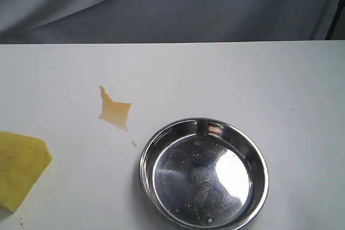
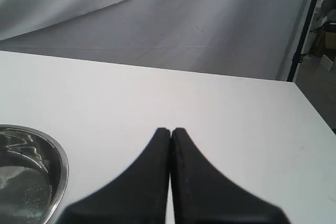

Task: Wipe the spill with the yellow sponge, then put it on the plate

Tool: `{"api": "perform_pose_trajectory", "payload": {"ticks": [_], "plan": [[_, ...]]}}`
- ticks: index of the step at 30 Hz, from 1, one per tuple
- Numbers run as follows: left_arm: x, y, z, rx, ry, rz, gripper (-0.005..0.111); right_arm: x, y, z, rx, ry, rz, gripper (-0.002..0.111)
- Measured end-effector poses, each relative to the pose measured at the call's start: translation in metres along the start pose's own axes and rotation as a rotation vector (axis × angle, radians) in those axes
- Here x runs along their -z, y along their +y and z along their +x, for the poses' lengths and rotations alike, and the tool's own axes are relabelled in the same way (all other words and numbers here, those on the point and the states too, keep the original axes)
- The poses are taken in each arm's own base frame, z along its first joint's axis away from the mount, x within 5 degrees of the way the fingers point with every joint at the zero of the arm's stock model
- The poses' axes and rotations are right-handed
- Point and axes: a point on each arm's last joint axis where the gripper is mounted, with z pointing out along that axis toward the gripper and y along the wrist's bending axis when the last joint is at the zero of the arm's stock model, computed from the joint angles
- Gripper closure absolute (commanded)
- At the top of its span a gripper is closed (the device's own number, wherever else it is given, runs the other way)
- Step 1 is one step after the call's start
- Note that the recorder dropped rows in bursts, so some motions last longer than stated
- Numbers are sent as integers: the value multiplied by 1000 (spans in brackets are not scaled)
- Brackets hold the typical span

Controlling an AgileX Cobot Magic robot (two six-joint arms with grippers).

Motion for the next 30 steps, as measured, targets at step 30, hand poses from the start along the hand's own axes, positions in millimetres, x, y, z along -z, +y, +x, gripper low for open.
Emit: {"api": "perform_pose_trajectory", "payload": {"ticks": [30], "plan": [[0,0,0,0,0,0,107,0,-1,-1,29,-13,8,108]]}}
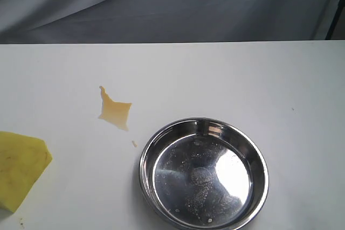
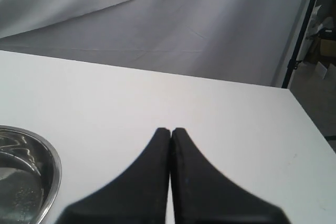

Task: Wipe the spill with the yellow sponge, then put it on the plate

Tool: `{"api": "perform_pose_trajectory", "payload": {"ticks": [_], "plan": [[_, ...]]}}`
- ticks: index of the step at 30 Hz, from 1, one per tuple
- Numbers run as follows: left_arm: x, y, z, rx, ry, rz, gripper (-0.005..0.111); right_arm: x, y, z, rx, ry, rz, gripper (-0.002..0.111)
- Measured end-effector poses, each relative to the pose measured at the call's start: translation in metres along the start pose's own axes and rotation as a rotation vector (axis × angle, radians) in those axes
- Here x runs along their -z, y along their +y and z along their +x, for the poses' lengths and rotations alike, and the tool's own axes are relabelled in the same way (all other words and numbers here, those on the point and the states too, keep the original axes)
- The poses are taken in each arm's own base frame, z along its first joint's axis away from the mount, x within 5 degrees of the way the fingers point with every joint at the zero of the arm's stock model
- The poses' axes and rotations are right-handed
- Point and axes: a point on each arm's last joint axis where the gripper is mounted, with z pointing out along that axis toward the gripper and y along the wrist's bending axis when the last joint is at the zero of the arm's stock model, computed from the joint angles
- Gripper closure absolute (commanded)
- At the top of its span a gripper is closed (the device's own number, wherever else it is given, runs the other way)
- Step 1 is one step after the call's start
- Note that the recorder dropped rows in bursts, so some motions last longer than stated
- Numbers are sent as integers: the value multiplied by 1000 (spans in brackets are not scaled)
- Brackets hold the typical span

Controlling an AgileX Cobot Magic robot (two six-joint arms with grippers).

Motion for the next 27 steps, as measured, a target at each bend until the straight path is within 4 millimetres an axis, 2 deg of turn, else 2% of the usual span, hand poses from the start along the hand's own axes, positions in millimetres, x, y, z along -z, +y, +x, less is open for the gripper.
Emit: {"api": "perform_pose_trajectory", "payload": {"ticks": [13,17,18,22,23,25,27], "plan": [[0,0,0,0,0,0,107,0,-1,-4,23,-41,9,108],[0,0,0,0,0,0,107,0,1,-7,-139,-71,-17,108],[0,0,0,0,0,0,107,1,1,-11,-244,-116,-26,108],[0,0,0,0,0,0,107,2,-2,-20,-472,-220,-30,108],[0,0,0,0,0,0,107,3,-4,-23,-606,-260,-29,108],[0,0,0,0,0,0,107,4,-7,-25,-730,-293,-36,108],[0,0,0,0,0,0,107,4,-5,-28,-736,-285,-78,108]]}}
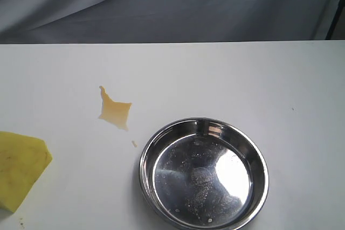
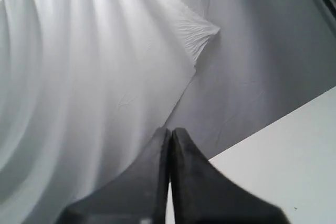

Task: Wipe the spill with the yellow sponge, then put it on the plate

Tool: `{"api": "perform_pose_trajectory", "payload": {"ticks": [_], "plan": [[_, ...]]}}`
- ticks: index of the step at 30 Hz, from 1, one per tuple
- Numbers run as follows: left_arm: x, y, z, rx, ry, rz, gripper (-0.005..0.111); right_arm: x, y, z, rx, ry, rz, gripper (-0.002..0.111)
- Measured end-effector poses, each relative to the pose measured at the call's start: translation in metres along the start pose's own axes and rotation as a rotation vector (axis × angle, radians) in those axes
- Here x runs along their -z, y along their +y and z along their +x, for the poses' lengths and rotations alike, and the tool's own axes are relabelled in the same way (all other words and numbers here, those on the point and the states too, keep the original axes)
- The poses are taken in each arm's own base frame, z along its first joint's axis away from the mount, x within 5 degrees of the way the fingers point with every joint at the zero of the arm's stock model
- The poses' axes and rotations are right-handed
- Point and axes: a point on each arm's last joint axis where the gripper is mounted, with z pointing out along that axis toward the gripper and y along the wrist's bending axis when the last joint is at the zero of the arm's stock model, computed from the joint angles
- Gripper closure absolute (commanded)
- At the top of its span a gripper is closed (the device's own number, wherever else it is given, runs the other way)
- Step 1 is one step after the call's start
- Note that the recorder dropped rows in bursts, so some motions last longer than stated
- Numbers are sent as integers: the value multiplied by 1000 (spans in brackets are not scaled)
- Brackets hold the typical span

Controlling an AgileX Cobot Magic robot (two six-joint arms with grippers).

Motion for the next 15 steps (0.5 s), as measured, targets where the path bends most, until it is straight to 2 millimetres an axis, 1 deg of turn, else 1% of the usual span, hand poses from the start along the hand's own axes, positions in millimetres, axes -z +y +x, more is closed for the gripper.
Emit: {"api": "perform_pose_trajectory", "payload": {"ticks": [1,4,8,10,11,14,15], "plan": [[0,0,0,0,0,0,107,0,5,-2,19,22,-31,108],[0,0,0,0,0,0,107,5,33,-24,111,91,-183,108],[0,0,0,0,0,0,107,4,50,-39,178,156,-233,108],[0,0,0,0,0,0,107,-4,61,-46,272,280,-227,108],[0,0,0,0,0,0,107,-12,68,-51,340,365,-210,108],[0,0,0,0,0,0,107,-27,77,-55,448,513,-181,108],[0,0,0,0,0,0,107,-36,81,-57,490,580,-176,108]]}}
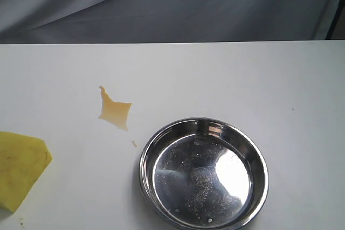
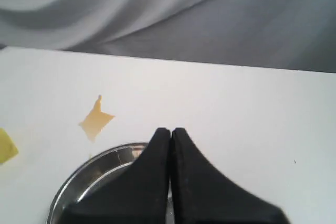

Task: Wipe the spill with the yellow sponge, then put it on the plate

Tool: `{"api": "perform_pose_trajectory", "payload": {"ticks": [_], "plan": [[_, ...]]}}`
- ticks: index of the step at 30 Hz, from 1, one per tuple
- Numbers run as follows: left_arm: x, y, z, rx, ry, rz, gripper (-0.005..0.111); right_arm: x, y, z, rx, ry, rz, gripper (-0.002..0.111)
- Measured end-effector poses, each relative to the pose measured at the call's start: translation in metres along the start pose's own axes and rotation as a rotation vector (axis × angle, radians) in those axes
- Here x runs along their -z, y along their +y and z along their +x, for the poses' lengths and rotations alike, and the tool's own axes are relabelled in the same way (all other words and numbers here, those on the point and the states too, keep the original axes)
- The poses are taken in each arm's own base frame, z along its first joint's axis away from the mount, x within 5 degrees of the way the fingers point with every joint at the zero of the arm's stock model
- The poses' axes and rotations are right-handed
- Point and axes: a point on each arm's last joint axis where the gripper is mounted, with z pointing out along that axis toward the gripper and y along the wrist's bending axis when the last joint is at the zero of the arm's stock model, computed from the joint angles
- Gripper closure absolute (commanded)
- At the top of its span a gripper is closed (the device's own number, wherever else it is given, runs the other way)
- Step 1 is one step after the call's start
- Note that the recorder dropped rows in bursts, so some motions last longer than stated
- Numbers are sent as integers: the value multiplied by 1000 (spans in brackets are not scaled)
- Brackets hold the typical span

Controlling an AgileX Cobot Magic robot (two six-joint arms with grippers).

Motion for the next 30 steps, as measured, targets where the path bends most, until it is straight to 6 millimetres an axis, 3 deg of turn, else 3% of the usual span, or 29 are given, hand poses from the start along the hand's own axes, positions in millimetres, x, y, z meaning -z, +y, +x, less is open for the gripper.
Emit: {"api": "perform_pose_trajectory", "payload": {"ticks": [6,14,15,22,30], "plan": [[0,0,0,0,0,0,107,-40,10,-28,65,142,-144,108],[0,0,0,0,0,0,107,-101,20,-45,134,338,-337,108],[0,0,0,0,0,0,107,-114,28,-48,191,361,-386,108],[0,0,0,0,0,0,107,-162,77,-48,388,440,-577,108],[0,0,0,0,0,0,107,-219,139,-38,506,561,-645,108]]}}
